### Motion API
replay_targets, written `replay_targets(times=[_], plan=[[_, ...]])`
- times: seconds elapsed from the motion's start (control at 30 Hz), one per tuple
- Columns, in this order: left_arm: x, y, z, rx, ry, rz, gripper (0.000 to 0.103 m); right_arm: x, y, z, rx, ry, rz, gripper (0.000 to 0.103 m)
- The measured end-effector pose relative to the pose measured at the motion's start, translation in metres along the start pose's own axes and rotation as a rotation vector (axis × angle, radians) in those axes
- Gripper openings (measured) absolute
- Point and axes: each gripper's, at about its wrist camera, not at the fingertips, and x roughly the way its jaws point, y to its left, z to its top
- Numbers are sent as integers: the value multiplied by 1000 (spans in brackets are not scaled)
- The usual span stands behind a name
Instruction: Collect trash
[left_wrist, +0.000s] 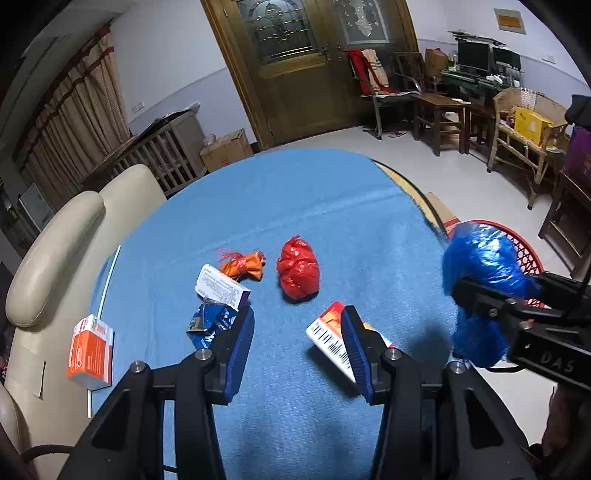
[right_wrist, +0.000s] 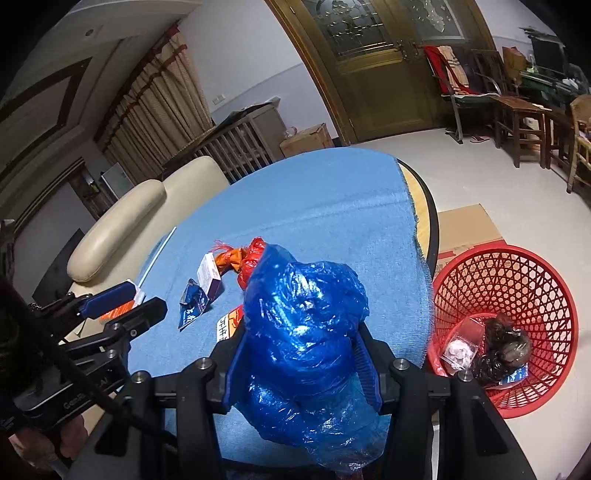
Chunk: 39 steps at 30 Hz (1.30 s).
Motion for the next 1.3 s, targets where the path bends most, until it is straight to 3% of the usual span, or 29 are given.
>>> replay_targets(times=[0.23, 0.33, 0.43, 0.63, 0.8, 1.07, 1.2, 1.3], plan=[[4, -1, -1, -9, 13, -22, 50, 4, 0, -1, 5, 7, -14, 54], [8, -1, -1, -21, 32, -73, 54, 4, -4, -3, 9, 5, -20, 54], [22, -5, -2, -37, 83, -135, 71, 3, -11, -4, 19, 0, -33, 54], [62, -19, -6, -94, 228, -252, 72, -1, -30, -8, 53, -6, -54, 54], [80, -26, -8, -162, 277, -300, 72, -2, -42, -9, 74, -6, -61, 54], [79, -18, -12, -261, 263, -304, 74, 3, -51, -12, 87, 7, -55, 54], [70, -8, -18, -289, 242, -241, 74, 5, -52, -13, 87, 12, -54, 54], [72, -7, -18, -318, 254, -251, 74, 7, -51, -15, 85, 20, -49, 54]])
